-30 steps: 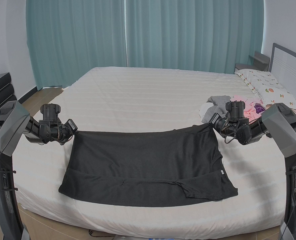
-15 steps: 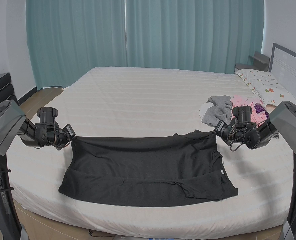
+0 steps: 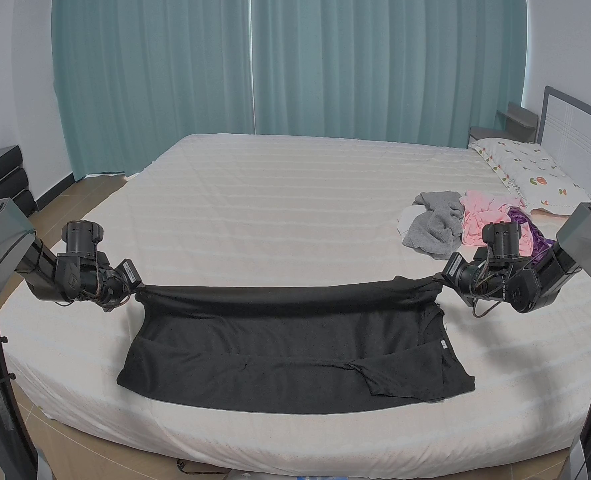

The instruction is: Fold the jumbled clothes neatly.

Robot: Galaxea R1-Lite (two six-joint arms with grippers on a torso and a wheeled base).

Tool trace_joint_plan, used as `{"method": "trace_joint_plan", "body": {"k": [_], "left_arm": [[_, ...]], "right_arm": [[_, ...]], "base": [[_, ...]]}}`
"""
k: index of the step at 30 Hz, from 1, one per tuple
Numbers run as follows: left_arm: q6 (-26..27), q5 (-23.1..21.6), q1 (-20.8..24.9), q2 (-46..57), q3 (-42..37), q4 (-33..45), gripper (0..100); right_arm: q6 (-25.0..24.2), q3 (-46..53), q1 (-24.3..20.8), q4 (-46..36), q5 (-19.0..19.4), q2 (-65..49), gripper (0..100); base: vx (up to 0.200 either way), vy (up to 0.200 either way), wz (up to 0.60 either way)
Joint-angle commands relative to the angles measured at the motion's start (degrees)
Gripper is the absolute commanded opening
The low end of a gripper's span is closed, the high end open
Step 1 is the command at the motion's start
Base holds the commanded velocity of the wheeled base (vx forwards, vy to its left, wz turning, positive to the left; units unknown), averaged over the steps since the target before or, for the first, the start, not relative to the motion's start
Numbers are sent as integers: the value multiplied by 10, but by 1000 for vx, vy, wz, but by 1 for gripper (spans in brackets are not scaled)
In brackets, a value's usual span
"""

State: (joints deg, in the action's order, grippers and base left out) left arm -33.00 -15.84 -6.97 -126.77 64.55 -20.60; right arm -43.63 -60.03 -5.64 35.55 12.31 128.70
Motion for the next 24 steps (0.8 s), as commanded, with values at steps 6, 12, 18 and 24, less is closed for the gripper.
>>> {"method": "trace_joint_plan", "body": {"k": [6, 12, 18, 24], "left_arm": [[24, -1, -11, 8, -102, -60, 0], [28, -13, -11, 12, -149, -86, 0], [32, -17, -10, 7, -166, -86, 0], [32, -17, -10, 8, -172, -86, 0]], "right_arm": [[3, 127, 4, 69, 24, -29, 0], [7, 165, 5, 92, 29, -25, 0], [36, 187, 9, 108, 30, -9, 0], [41, 193, 12, 114, 31, 3, 0]], "base": [[0, 0, 0], [0, 0, 0], [0, 0, 0], [0, 0, 0]]}}
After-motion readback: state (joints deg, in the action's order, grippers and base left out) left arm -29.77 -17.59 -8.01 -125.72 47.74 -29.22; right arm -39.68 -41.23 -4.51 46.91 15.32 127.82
